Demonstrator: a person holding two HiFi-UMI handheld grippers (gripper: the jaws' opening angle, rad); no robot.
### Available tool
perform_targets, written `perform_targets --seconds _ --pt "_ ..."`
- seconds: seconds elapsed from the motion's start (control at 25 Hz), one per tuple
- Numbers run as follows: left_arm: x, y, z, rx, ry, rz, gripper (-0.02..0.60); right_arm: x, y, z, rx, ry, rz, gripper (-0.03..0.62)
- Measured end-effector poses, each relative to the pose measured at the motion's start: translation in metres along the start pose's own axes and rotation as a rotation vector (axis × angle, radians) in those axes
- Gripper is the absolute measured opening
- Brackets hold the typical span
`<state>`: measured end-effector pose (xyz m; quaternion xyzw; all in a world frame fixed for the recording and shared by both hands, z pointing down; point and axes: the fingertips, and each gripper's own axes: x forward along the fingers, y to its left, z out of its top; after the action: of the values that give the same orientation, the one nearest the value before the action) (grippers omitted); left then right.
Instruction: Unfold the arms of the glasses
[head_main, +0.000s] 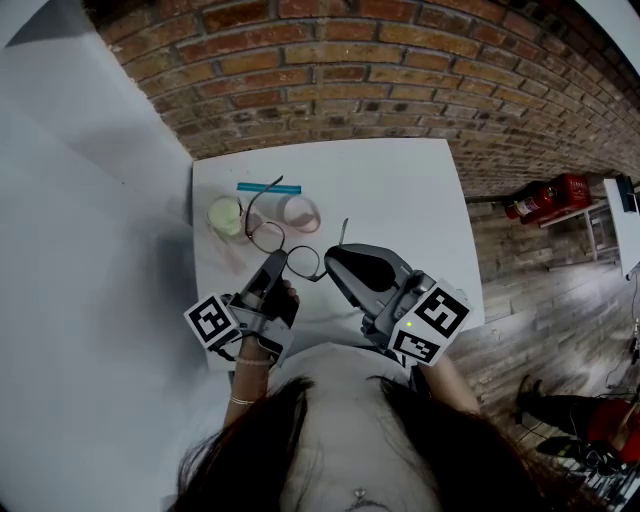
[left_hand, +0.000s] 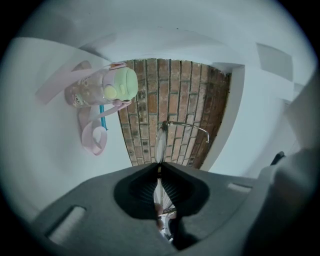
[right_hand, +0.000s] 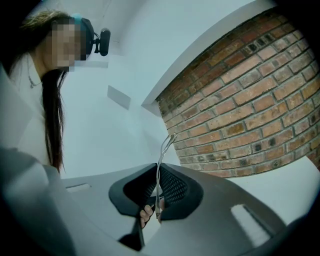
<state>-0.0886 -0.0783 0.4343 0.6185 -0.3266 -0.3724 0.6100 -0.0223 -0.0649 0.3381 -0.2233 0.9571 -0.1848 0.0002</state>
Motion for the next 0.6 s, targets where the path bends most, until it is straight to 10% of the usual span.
perform_targets --seconds 0.6 --pt "0.0001 0.0015 0.0002 -0.006 -0.006 -0.002 0.021 0.001 0.0022 0.0009 -0.008 -0.008 0.009 0.023"
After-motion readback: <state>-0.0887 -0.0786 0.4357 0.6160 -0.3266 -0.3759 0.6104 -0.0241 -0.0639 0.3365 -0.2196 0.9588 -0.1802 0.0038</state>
